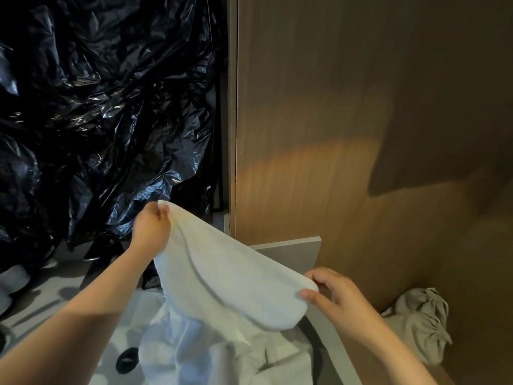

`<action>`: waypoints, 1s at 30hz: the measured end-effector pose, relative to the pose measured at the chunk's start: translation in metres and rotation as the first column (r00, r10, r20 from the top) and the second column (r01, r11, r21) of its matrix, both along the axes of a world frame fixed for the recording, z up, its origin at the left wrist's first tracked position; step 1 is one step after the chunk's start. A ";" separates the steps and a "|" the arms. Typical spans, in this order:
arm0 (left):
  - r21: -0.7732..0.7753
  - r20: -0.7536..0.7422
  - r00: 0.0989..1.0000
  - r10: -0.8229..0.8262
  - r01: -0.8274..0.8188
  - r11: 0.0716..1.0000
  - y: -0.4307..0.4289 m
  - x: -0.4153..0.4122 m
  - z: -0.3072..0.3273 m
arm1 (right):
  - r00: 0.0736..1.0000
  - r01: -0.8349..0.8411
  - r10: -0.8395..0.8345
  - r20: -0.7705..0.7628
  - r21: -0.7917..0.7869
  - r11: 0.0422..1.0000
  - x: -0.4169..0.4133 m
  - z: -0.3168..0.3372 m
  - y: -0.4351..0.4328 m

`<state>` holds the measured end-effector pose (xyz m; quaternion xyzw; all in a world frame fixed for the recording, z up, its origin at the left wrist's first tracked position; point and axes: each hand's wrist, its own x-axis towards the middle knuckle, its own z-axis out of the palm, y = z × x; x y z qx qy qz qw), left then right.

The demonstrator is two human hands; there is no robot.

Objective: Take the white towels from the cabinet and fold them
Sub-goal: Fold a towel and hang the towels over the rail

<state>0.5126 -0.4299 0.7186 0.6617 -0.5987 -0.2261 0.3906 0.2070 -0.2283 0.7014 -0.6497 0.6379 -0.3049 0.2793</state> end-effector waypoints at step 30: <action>-0.057 0.066 0.994 -0.083 0.087 0.995 0.006 -0.007 -0.004 | 0.937 0.120 -0.196 -0.291 -0.258 0.959 -0.022 0.026 -0.005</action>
